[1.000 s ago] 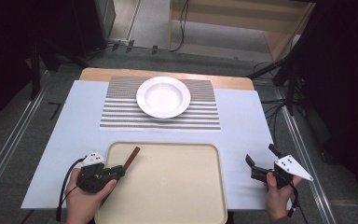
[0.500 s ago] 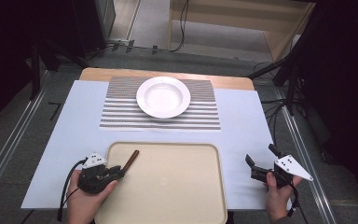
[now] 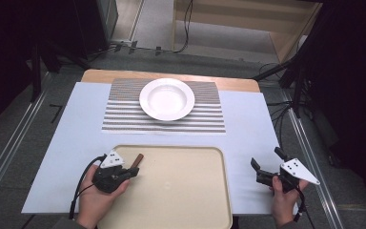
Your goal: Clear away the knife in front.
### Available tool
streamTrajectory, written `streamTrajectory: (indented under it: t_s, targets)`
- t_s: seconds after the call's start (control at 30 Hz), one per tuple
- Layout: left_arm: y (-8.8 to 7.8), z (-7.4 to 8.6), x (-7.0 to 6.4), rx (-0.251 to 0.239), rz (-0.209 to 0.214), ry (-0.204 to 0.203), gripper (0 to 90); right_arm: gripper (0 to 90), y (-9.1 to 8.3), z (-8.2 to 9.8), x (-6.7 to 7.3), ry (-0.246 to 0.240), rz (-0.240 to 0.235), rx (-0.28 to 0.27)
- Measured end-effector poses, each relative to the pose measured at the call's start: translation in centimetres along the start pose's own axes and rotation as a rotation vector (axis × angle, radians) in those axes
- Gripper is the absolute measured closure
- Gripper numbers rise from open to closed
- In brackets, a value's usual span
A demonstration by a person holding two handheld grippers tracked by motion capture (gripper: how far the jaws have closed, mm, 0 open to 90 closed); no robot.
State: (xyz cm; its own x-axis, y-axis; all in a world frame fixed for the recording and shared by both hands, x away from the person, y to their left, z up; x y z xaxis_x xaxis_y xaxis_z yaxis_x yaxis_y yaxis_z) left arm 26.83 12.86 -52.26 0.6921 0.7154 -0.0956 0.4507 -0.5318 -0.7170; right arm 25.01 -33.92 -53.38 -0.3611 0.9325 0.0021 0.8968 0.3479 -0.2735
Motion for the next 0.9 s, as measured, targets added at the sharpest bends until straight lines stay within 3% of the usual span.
streamTrajectory:
  t_s: [0.07, 0.23, 0.43, 0.9]
  targets:
    - [0.5, 0.0, -0.2, 0.021, -0.007, 0.029, 89.6, 0.0, 0.0, 0.0, 0.0, 0.000, 0.000, -0.001]
    - [0.9, 0.4, 0.0, 0.054, -0.044, 0.052, 89.6, 0.0, 0.0, 0.0, 0.0, 0.000, -0.001, -0.001]
    - [0.7, 0.8, 0.9, 0.047, -0.032, 0.008, 89.6, 0.0, 0.0, 0.0, 0.0, -0.001, -0.001, -0.001]
    - [-0.3, 1.4, 2.6, 0.039, -0.043, -0.039, 89.6, 0.0, 0.0, 0.0, 0.0, 0.000, -0.002, -0.001]
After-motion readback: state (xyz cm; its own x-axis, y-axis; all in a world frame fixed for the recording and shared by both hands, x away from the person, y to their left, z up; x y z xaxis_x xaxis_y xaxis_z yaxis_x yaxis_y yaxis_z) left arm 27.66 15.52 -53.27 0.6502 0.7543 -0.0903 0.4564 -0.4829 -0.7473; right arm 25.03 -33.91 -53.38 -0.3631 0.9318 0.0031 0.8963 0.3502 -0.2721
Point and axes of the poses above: each handheld gripper's, and its own axes: y roughly forward along the jaws, z roughly out of its underside, x roughly to its left, the point moved 5 cm from there along y, roughly forward along the jaws, and after that the axes turned 4 degrees about -z, right-handed, at the moved point
